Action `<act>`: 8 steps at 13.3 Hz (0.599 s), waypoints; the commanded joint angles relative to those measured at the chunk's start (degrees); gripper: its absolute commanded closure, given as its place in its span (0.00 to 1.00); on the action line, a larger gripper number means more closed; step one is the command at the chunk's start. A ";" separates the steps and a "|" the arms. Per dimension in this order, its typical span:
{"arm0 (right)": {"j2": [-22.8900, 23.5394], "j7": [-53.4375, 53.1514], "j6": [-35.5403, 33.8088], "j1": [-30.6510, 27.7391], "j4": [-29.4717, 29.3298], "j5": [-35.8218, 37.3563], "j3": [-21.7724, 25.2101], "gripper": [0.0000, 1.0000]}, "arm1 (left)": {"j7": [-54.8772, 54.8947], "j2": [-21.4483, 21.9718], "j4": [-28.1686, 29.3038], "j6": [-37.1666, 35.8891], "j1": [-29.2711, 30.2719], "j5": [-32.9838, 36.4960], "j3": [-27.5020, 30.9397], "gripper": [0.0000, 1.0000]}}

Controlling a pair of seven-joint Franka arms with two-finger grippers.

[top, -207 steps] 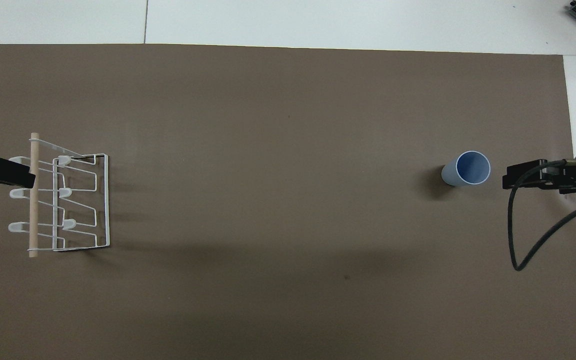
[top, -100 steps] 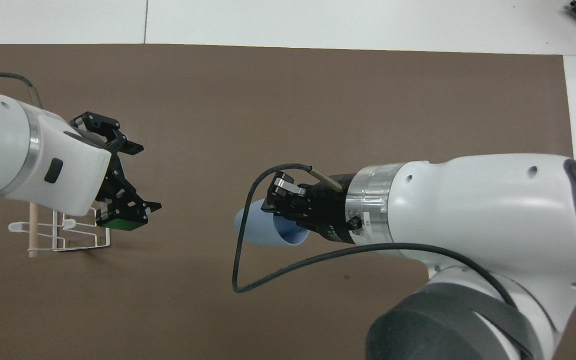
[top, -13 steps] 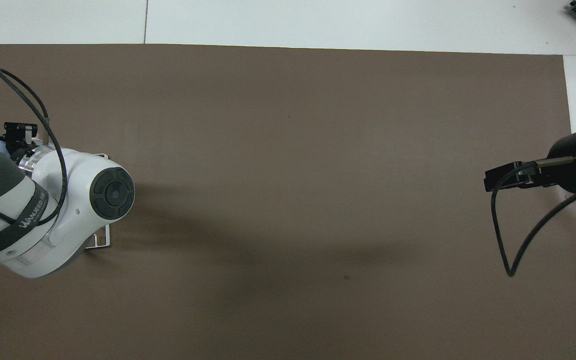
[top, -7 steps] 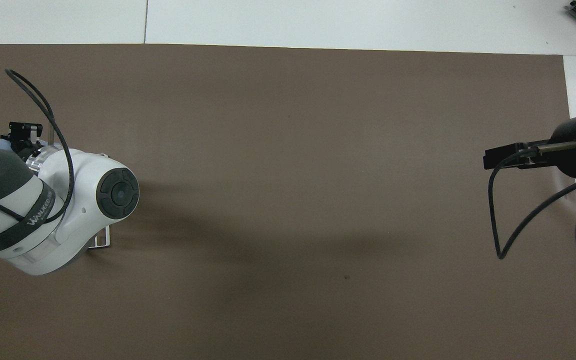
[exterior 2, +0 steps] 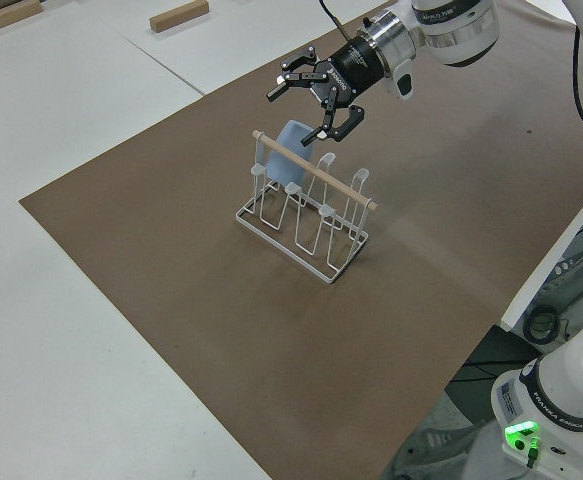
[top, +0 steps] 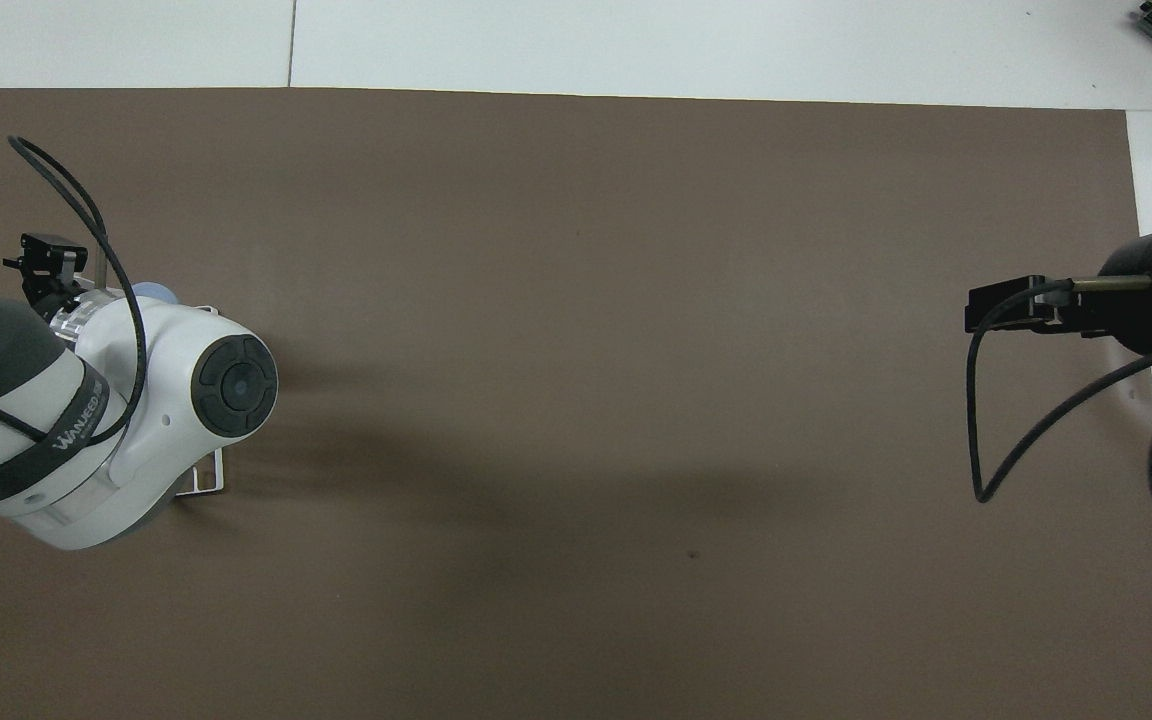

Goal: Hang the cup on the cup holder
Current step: 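Lower the cup onto a rack peg with the left gripper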

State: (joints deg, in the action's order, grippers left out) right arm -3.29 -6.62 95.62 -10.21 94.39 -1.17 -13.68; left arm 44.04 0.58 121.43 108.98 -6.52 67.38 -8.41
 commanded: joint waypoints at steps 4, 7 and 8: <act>-0.75 -0.41 0.01 -0.95 0.61 -0.33 -0.11 0.00 | -0.97 0.48 -1.37 -2.54 -0.16 -2.76 -0.12 0.00; -0.66 -0.50 0.01 -1.04 0.62 -0.33 -0.03 0.00 | -0.79 1.44 -4.18 -6.66 0.28 -11.46 -0.12 0.00; -0.66 -0.50 -0.08 -0.95 0.62 -0.33 -0.11 0.00 | -0.79 2.84 -4.44 -7.81 0.36 -14.10 -0.12 0.00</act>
State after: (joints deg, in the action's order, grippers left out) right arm -3.29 -6.62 95.61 -10.38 94.39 -1.17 -13.29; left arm 43.45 1.27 117.90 103.77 -6.49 57.55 -8.37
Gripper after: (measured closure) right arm 0.000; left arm 0.000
